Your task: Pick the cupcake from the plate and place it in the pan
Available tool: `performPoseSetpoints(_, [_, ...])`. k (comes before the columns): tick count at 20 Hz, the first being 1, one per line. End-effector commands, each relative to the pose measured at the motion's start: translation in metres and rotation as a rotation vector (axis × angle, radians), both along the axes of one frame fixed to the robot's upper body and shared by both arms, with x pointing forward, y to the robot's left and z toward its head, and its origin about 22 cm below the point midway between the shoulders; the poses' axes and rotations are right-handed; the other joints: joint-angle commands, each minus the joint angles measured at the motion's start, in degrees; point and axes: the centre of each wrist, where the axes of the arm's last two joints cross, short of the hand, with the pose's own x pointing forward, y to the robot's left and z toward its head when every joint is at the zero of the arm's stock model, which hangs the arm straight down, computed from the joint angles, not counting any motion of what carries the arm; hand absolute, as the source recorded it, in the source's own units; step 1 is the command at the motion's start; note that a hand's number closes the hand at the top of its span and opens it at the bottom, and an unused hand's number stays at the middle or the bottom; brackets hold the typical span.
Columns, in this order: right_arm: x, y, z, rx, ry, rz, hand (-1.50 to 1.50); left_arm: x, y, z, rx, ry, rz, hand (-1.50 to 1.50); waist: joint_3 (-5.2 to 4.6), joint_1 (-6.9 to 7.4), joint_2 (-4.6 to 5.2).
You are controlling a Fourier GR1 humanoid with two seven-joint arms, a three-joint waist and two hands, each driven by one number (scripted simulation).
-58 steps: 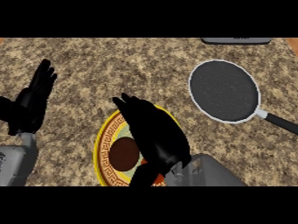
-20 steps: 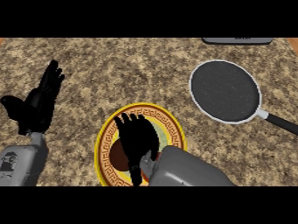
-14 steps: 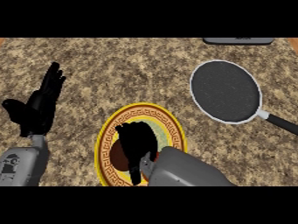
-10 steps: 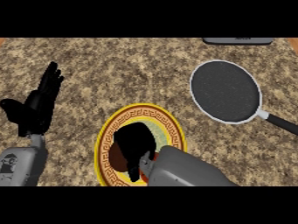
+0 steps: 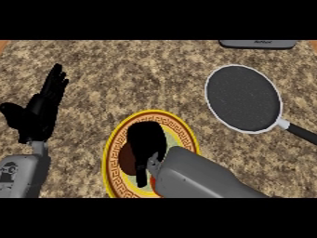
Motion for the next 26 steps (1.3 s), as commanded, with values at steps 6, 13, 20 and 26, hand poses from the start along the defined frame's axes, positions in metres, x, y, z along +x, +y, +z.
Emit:
performPoseSetpoints(6, [0.023, 0.016, 0.029, -0.019, -0.145, -0.439, 1.5, 0.008, -0.009, 0.0, 0.004, 0.007, -0.03, 0.0, -0.08, 1.7, 0.13])
performPoseSetpoints(13, [0.034, 0.038, 0.087, 0.046, -0.554, -0.493, 1.5, 0.006, -0.002, 0.004, -0.006, 0.004, 0.024, 0.0, -0.02, -0.68, -0.84])
performPoseSetpoints(20, [0.041, 0.044, 0.121, 0.112, -0.732, -0.597, 1.5, -0.003, 0.013, -0.012, 0.009, 0.019, 0.033, 0.0, -0.05, -2.16, -0.74])
performPoseSetpoints(26, [0.078, -0.006, 0.142, 0.374, -0.751, -0.755, 1.5, -0.012, 0.013, -0.003, 0.001, 0.019, 0.054, 0.0, 0.18, -2.44, -0.68])
